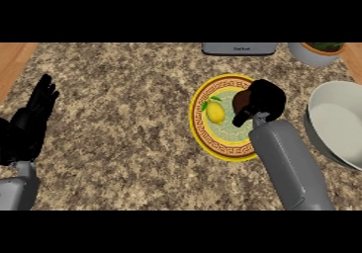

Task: Pick the cupcake from the plate and place it in the bowl

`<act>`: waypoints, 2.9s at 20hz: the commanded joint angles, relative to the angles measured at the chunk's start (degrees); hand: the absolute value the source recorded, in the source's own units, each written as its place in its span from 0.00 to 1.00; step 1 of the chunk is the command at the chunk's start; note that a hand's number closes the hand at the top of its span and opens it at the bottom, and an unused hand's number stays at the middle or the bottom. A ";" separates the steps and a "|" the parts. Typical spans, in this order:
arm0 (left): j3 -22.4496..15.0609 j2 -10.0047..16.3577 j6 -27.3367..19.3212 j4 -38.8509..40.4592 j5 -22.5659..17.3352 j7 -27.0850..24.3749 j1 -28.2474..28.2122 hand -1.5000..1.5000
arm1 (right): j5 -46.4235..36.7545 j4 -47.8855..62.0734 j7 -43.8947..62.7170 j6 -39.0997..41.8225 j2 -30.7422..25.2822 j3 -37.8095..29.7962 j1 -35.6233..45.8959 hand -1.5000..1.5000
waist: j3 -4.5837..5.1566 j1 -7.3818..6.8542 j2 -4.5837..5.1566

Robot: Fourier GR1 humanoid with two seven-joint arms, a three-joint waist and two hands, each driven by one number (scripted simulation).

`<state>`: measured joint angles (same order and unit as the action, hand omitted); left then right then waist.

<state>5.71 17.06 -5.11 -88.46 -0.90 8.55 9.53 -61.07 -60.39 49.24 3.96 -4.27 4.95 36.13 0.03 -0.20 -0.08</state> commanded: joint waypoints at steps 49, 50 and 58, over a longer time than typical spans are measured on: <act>2.55 -2.24 2.39 -0.49 2.18 -1.08 -1.13 0.50 | 17.74 13.25 -31.18 -10.63 -27.50 -36.45 -5.51 0.00 | -0.11 -0.47 0.27; 0.95 -3.90 0.79 -2.54 3.84 -1.86 -3.80 0.50 | 19.70 5.77 -32.58 -12.61 -23.32 -36.58 -9.66 0.00 | -0.09 0.13 -0.05; 3.06 -2.71 1.74 -0.21 2.29 -1.93 -2.98 0.50 | 41.01 -2.74 -43.48 -18.60 -19.84 -53.68 -7.87 0.00 | -0.15 2.09 -0.60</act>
<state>8.97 15.01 -2.85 -88.39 1.03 7.11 7.62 -29.18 -58.92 10.29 -13.51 -25.73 -42.11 28.71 -0.13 1.03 -0.39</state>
